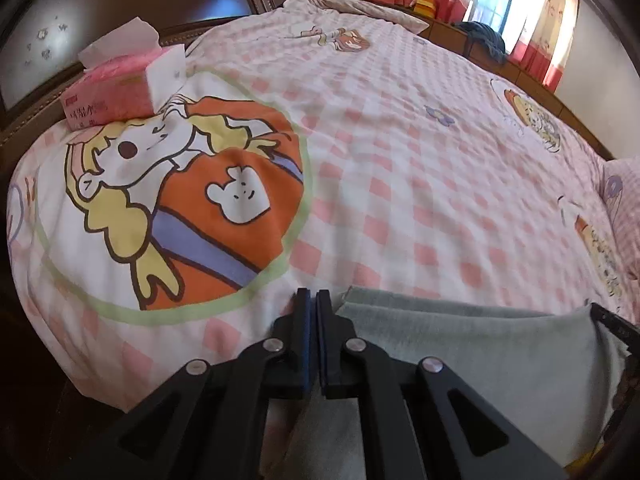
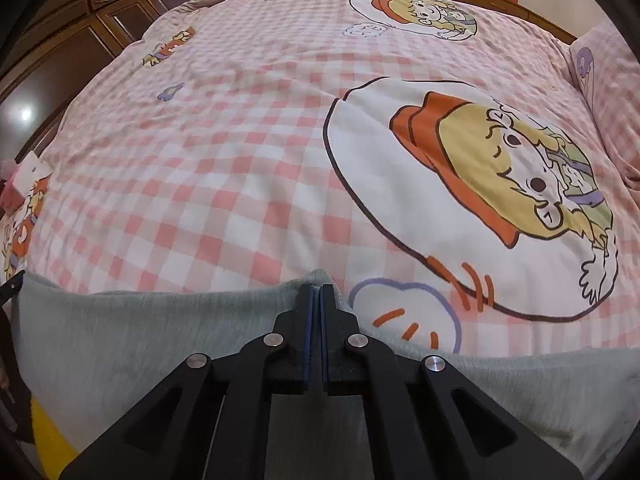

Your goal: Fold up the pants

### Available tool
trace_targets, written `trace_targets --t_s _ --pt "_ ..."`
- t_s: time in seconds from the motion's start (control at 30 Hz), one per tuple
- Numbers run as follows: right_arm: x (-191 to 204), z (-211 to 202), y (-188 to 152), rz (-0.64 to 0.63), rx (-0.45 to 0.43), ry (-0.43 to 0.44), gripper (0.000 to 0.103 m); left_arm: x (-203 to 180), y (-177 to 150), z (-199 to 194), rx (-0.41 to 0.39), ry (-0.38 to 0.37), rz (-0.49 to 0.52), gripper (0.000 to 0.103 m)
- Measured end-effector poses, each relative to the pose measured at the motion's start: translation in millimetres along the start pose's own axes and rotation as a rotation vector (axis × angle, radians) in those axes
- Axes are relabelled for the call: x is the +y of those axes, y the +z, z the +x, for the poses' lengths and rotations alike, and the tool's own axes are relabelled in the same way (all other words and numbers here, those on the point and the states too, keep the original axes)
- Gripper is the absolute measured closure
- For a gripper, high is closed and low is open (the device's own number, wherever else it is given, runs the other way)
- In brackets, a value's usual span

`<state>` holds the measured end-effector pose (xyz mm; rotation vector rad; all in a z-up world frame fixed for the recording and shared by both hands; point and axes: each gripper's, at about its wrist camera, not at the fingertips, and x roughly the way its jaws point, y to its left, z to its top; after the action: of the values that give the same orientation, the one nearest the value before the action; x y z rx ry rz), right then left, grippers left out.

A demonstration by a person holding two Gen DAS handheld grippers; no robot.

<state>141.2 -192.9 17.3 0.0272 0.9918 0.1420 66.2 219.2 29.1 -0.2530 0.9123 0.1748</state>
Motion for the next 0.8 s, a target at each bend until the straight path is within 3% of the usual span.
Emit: trace_targets --t_s 0.07,0.1,0.23,0.4,0.57,0.67,0.8 --pt "-3 -5 1 0.019 0.007 0.016 0.1 2 -2 -7 0.005 -0.026 -0.006 0.101" --pt "-5 -13 1 0.037 0.005 0.028 0.093 3 -5 -12 0.01 -0.043 -0.008 0.098" --pt "-13 -46 -9 0.066 -0.049 0.012 0.072 2 -17 -32 0.019 -0.088 -0.005 0.071" --pt "-19 -76 -42 0.088 -0.024 0.018 0.07 -4 -33 -49 0.035 -0.127 0.014 0.055" --pt "-20 -85 -80 0.088 0.063 -0.018 0.069 -10 -44 -49 0.055 -0.113 0.035 0.048" --pt "-22 -71 -98 0.09 0.144 -0.04 0.055 -9 -48 -40 0.08 -0.093 0.044 0.048" --pt "-22 -67 -110 0.091 0.098 -0.027 0.046 -5 -50 -34 0.085 -0.084 0.023 0.047"
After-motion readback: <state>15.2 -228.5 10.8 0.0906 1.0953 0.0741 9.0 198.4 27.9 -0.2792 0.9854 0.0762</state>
